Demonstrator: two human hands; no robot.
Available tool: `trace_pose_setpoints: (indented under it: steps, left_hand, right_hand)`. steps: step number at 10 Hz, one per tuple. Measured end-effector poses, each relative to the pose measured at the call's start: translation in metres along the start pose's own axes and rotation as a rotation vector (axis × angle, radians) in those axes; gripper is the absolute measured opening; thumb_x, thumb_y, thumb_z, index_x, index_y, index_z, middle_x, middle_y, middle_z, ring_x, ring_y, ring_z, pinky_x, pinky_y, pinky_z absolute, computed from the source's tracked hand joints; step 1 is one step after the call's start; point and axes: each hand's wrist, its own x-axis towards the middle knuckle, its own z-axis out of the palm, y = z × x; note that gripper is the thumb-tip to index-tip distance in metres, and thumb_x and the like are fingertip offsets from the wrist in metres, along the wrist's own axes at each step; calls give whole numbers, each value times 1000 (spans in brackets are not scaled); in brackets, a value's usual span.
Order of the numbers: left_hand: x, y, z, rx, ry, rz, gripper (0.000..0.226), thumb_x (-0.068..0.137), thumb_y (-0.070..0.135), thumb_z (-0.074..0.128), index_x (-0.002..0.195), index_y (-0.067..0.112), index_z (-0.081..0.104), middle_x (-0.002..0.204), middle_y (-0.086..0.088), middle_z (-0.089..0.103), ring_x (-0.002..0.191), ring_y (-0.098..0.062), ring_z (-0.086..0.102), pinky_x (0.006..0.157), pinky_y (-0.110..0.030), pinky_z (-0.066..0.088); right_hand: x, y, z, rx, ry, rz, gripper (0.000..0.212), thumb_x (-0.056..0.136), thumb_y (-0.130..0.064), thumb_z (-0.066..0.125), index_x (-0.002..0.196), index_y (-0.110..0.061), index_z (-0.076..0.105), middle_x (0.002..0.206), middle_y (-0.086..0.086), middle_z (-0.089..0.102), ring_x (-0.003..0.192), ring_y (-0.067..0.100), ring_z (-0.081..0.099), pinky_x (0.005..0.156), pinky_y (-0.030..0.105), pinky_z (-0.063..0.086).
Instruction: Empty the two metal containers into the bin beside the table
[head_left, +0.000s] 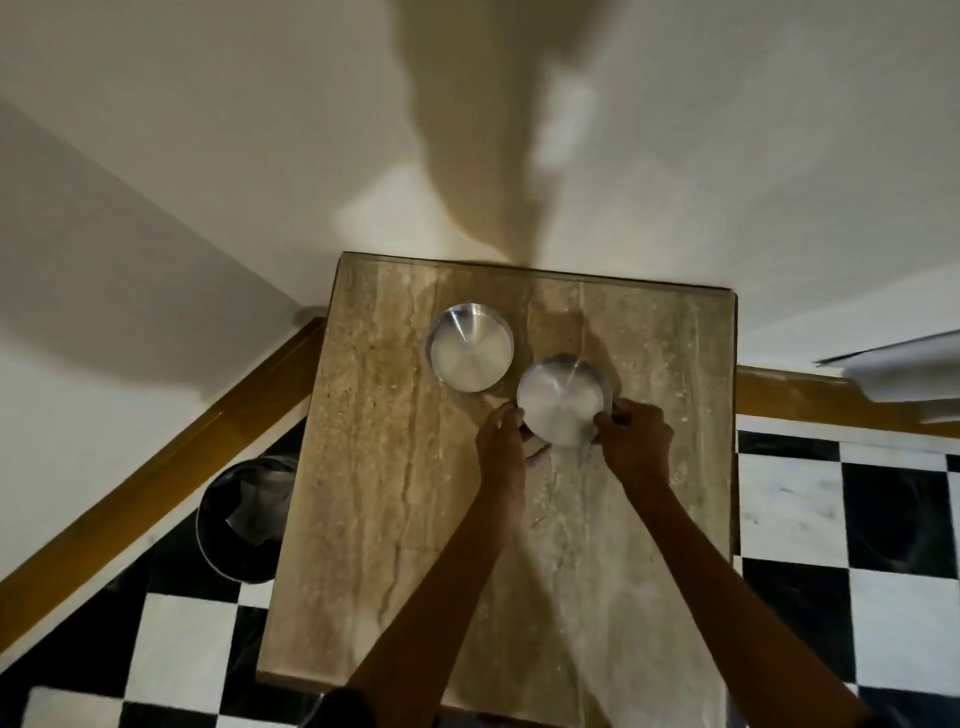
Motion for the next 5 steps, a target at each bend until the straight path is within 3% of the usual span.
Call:
trace_pose_setpoints:
  steps: [1,3,5]
  left_hand:
    - [11,10,9,-58,11,3,33,97,15,58,128,2,63,125,-19,70,112,-29,71,95,-53,59]
    - [11,24,15,-130,33,26,17,94,3,56,104,3,70,112,-16,73,109,-27,71,92,-49,61]
    - [-4,14,8,10,48,101,16,98,13,57,105,13,71,116,-13,71,101,-22,71,88,-41,62]
  right_hand:
    - [17,-5,4,52,8,25,11,81,-9,66,86,-4,75,76,19,75,71,33,72,75,48,61]
    - [19,-17,7,152,86,56,20,86,-8,66,104,-3,72,90,18,77,81,27,74,80,34,58]
    - [-8,-11,10,232,213,98,26,92,-12,57,116,-6,67,100,18,75,83,26,73,81,40,60]
